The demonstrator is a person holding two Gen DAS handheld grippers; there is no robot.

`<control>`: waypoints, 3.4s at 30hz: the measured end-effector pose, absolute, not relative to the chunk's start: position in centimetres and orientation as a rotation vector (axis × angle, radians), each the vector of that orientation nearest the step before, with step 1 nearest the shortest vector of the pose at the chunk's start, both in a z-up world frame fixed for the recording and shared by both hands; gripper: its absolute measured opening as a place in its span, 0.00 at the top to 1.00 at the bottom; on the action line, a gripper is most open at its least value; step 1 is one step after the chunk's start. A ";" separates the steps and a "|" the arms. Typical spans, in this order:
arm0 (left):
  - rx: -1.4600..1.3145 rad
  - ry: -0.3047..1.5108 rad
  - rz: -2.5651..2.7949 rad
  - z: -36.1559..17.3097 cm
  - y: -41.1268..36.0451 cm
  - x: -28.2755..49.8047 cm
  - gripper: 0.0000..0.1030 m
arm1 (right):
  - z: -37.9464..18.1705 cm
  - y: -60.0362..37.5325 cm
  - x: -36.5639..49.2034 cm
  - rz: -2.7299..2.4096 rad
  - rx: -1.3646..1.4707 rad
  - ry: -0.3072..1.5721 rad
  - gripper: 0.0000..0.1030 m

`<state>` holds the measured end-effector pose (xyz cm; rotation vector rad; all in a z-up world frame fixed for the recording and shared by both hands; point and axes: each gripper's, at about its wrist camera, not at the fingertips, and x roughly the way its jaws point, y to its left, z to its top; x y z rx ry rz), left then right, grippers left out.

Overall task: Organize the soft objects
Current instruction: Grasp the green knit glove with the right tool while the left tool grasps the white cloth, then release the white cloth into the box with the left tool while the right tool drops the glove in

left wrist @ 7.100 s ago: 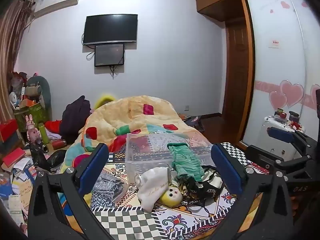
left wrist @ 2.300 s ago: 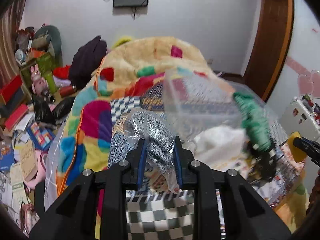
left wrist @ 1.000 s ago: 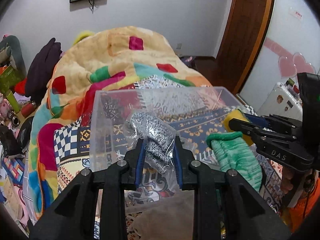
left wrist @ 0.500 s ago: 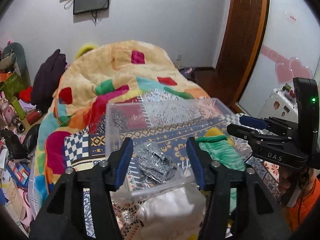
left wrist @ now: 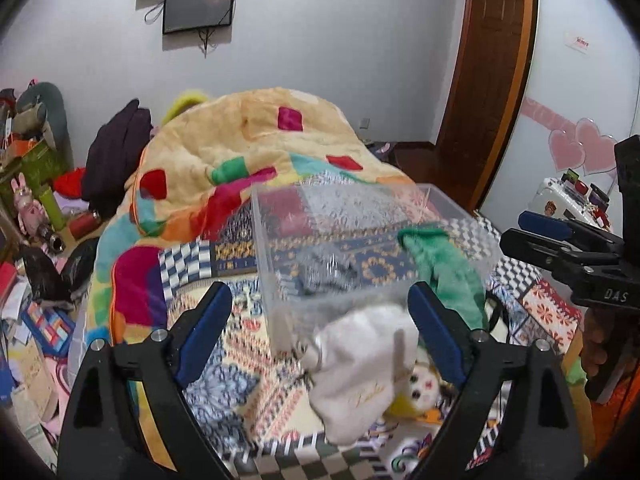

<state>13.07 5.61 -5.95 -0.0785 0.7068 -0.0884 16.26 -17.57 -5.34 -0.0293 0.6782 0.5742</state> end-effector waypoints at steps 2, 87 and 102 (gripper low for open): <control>-0.080 0.735 -0.094 -6.9 5.5 13.0 0.12 | -6.0 -17.1 16.1 0.588 -0.024 0.695 0.24; -0.011 0.780 -0.124 -8.9 2.3 20.1 0.66 | -10.6 -16.9 15.8 0.646 -0.051 0.820 0.48; -0.049 0.736 -0.117 -7.6 3.6 17.7 0.31 | -7.0 -17.2 15.3 0.700 -0.012 0.693 0.91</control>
